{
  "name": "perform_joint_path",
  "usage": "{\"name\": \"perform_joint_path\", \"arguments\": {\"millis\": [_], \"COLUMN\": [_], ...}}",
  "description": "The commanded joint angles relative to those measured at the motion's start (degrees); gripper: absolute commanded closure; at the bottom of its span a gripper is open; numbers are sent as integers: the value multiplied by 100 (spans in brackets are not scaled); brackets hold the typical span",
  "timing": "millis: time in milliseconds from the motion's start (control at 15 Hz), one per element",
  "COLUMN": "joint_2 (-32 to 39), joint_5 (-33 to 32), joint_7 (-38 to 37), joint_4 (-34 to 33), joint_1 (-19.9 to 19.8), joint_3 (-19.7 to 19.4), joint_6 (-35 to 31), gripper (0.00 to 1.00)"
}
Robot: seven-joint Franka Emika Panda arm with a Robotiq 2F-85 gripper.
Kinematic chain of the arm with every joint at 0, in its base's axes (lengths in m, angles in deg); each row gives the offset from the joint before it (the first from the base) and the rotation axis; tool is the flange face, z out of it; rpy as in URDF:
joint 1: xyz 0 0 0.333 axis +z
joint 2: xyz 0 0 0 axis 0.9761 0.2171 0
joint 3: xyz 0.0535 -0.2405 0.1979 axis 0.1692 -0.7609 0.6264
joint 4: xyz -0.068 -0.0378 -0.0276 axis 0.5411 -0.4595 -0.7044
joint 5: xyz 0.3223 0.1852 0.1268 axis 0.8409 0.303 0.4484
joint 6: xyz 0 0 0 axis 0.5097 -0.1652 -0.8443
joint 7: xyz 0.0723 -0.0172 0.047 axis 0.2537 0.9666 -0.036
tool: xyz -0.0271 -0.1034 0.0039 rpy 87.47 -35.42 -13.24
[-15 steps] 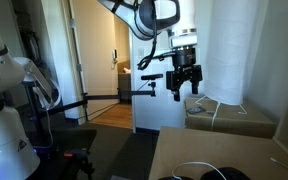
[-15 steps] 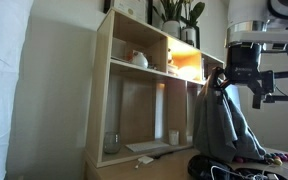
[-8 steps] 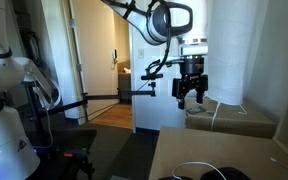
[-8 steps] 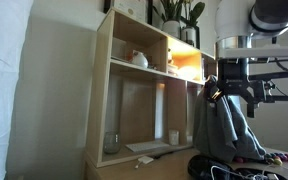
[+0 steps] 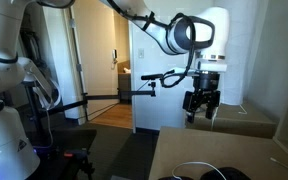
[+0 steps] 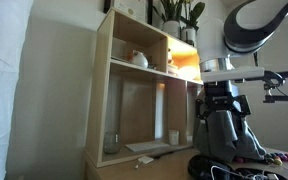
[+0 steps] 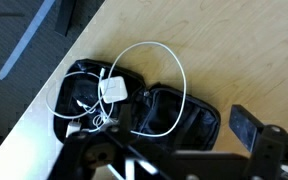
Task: Move the portable bag slightly to the left and close it
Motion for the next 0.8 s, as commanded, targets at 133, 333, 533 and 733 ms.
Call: {"name": "perform_joint_path", "arguments": {"millis": [133, 333, 533, 733], "joint_2": [942, 1361, 1718, 1947], "joint_5": [424, 598, 803, 998], "joint_7": [52, -8, -178, -391], "joint_4": [-1371, -1922, -2354, -2563], "joint_1": [-85, -178, -273, -352], "joint_3": [-151, -215, -300, -367], "joint_6": [950, 1221, 1272, 1075], "gripper": [0, 0, 0, 0]}}
